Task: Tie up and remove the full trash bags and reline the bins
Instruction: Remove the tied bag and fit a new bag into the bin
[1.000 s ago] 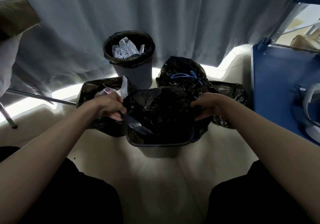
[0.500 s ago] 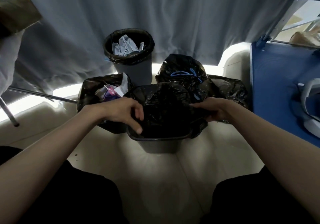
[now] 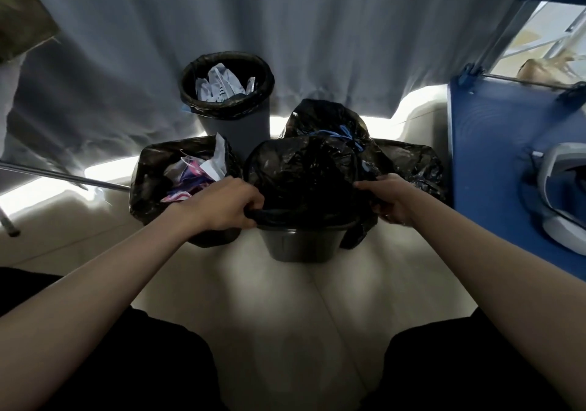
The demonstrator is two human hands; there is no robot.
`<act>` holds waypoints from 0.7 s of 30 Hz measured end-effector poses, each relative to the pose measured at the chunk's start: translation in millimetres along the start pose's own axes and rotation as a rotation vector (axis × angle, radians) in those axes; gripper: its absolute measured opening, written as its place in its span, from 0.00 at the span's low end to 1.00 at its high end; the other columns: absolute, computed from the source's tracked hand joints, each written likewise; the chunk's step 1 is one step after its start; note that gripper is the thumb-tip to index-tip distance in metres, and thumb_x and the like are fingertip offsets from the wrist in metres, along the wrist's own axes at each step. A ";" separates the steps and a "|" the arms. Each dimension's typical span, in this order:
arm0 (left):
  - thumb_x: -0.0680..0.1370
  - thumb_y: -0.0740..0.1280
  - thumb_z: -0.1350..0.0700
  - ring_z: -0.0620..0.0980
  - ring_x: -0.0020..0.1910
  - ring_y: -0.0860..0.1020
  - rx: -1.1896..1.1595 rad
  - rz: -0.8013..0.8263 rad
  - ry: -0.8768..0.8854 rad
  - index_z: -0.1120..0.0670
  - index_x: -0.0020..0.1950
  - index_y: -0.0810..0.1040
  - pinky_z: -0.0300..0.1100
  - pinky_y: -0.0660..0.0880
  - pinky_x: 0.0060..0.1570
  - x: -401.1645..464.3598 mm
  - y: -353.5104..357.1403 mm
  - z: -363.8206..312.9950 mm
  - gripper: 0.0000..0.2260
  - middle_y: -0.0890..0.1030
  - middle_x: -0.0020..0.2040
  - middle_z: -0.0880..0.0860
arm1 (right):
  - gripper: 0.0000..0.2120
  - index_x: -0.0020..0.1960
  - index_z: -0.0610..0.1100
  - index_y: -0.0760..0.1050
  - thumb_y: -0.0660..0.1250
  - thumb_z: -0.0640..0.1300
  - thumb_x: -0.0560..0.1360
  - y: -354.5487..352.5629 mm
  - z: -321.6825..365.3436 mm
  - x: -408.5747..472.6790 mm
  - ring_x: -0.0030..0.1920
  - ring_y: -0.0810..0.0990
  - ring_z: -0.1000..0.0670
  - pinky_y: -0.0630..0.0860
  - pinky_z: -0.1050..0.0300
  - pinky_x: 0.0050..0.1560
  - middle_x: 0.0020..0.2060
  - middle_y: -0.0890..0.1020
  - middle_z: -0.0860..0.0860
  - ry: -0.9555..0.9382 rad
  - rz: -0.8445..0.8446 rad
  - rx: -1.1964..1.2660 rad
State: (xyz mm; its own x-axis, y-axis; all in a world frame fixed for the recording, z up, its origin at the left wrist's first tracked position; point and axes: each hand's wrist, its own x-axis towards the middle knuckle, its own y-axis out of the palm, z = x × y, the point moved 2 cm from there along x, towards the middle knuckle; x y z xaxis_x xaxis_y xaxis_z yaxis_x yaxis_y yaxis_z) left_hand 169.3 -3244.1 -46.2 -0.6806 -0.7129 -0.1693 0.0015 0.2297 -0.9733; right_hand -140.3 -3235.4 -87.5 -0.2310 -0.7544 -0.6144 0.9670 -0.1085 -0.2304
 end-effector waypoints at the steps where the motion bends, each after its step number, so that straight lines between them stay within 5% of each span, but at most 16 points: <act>1: 0.68 0.74 0.50 0.49 0.38 0.75 -0.014 -0.023 0.009 0.50 0.36 0.71 0.43 0.67 0.37 1.6 -1.1 1.0 0.12 0.75 0.37 0.46 | 0.10 0.48 0.43 0.73 0.73 0.43 0.74 -2.9 0.8 -4.0 0.27 0.69 0.52 0.63 0.65 0.22 0.31 0.74 0.48 0.019 0.008 0.014; 5: 0.66 0.76 0.40 0.45 0.43 0.74 -0.105 -0.087 -0.027 0.47 0.35 0.77 0.42 0.70 0.44 2.7 -3.7 10.9 0.13 0.75 0.40 0.44 | 0.11 0.38 0.47 0.68 0.70 0.45 0.73 -11.8 -3.4 -15.8 0.23 0.62 0.52 0.57 0.64 0.25 0.27 0.68 0.48 0.132 0.123 0.044; 7: 0.66 0.74 0.37 0.43 0.41 0.76 -0.318 -0.165 -0.147 0.48 0.34 0.82 0.38 0.71 0.44 -0.1 -5.1 13.8 0.15 0.78 0.39 0.45 | 0.10 0.38 0.45 0.69 0.68 0.44 0.74 -13.8 -7.4 -19.6 0.20 0.66 0.53 0.63 0.63 0.23 0.26 0.71 0.48 0.174 0.156 0.046; 12: 0.74 0.73 0.49 0.42 0.27 0.74 -0.509 -0.297 -0.488 0.62 0.33 0.80 0.42 0.70 0.37 -0.4 8.1 20.1 0.18 0.75 0.23 0.47 | 0.07 0.43 0.43 0.75 0.67 0.44 0.78 -18.2 -11.8 -28.7 0.21 0.76 0.54 0.76 0.60 0.31 0.27 0.79 0.48 0.214 0.173 0.040; 14: 0.72 0.75 0.52 0.40 0.25 0.72 -0.560 -0.283 -0.594 0.59 0.31 0.78 0.39 0.67 0.35 -0.2 12.6 19.4 0.15 0.72 0.19 0.44 | 0.05 0.44 0.43 0.77 0.67 0.43 0.78 -19.5 -11.2 -31.5 0.22 0.78 0.54 0.78 0.60 0.30 0.26 0.80 0.48 0.212 0.192 0.060; 17: 0.70 0.77 0.54 0.46 0.30 0.75 -0.661 -0.245 -0.719 0.57 0.33 0.78 0.38 0.70 0.36 1.2 18.1 17.7 0.11 0.76 0.27 0.49 | 0.05 0.44 0.42 0.76 0.67 0.42 0.78 -19.4 -9.4 -34.6 0.21 0.77 0.54 0.79 0.59 0.33 0.23 0.78 0.49 0.205 0.217 0.078; 21: 0.72 0.73 0.67 0.50 0.24 0.79 -1.013 -0.109 -0.818 0.57 0.37 0.70 0.39 0.79 0.26 2.5 23.0 13.2 0.13 0.76 0.32 0.57 | 0.10 0.39 0.41 0.72 0.65 0.39 0.78 -18.9 -12.7 -35.0 0.18 0.72 0.55 0.76 0.60 0.30 0.21 0.72 0.49 0.207 0.215 0.052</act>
State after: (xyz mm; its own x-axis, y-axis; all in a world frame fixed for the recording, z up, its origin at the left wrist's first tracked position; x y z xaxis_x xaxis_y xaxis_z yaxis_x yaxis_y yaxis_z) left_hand 177.3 -3249.3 -71.1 -0.0019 -0.8708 -0.4916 -0.8182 0.2840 -0.4999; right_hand -151.8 -3198.7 -71.2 -0.0325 -0.6161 -0.7870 0.9991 0.0021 -0.0429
